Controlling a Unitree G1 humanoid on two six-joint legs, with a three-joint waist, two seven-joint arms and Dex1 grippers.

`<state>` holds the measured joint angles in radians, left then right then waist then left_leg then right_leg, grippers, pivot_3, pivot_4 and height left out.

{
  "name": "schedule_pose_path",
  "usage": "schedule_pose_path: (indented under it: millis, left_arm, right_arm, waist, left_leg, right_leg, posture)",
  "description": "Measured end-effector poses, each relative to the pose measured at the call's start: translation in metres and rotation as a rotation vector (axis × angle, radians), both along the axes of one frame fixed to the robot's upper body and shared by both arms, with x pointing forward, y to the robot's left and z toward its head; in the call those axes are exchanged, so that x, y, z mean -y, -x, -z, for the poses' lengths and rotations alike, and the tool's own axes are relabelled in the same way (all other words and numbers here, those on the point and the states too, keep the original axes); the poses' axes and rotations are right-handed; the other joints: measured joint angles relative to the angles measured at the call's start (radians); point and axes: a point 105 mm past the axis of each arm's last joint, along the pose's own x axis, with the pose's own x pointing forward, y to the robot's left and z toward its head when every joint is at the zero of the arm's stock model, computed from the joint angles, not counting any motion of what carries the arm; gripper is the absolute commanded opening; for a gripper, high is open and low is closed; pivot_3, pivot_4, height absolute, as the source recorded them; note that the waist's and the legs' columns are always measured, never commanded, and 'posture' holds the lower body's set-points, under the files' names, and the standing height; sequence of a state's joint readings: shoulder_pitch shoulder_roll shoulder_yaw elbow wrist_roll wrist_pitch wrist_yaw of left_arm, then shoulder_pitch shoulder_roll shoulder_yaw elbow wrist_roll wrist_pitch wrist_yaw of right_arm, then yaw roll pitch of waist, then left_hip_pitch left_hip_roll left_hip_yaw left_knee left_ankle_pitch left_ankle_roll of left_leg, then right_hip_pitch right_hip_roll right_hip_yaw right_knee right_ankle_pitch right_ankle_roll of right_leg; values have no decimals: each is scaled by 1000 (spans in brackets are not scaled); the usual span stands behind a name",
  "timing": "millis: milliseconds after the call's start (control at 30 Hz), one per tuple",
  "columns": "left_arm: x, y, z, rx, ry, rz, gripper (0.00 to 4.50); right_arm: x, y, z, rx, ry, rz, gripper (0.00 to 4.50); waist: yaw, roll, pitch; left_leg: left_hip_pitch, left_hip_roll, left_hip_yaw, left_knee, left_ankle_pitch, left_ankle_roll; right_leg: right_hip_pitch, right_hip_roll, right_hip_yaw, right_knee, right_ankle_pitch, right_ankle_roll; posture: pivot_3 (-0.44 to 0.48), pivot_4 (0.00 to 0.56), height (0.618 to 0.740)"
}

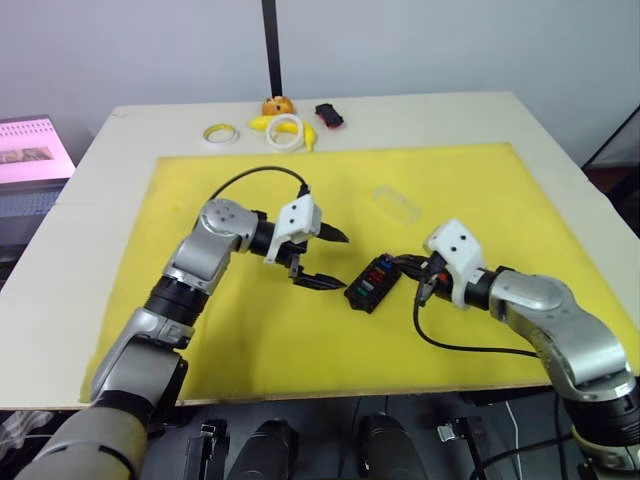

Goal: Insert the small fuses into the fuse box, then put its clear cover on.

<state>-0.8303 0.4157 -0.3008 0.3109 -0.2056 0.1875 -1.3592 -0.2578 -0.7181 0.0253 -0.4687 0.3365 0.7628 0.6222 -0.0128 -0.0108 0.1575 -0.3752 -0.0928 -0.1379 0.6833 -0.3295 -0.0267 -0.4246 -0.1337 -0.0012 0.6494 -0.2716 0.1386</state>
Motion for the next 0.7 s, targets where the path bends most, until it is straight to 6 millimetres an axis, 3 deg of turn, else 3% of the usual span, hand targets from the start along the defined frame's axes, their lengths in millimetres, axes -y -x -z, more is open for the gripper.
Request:
schedule_pose_path:
  millis: [267, 367, 467, 700]
  left_arm:
    - [0, 0, 0, 1, 1, -4, 4474]
    - [0, 0, 0, 2, 1, -4, 4500]
    - [0, -1, 0, 3, 2, -4, 4500]
    - [-2, -1, 0, 5, -2, -8, 4500]
  right_arm:
    - [0, -1, -1, 0, 4, -6, 0]
    - [-1, 0, 0, -9, -4, -6, 873]
    - [0, 2, -4, -5, -16, -6, 2081]
    - [15, 10, -32, 48, -72, -7, 2081]
  waist:
    - [0, 0, 0]
    - [0, 0, 0]
    - [1, 0, 0]
    - [2, 0, 0]
  left_leg:
    - [0, 0, 0, 0, 0, 0]
    - [0, 0, 0, 0, 0, 0]
    - [0, 0, 0, 0, 0, 0]
    - [0, 0, 0, 0, 0, 0]
  right_leg:
    - [0, 0, 0, 0, 0, 0]
    - [0, 0, 0, 0, 0, 0]
    - [0, 0, 0, 0, 0, 0]
    - [0, 0, 0, 0, 0, 0]
  posture:
    - [0, 150, 740]
    - [0, 150, 740]
    - [0, 150, 740]
    - [0, 150, 740]
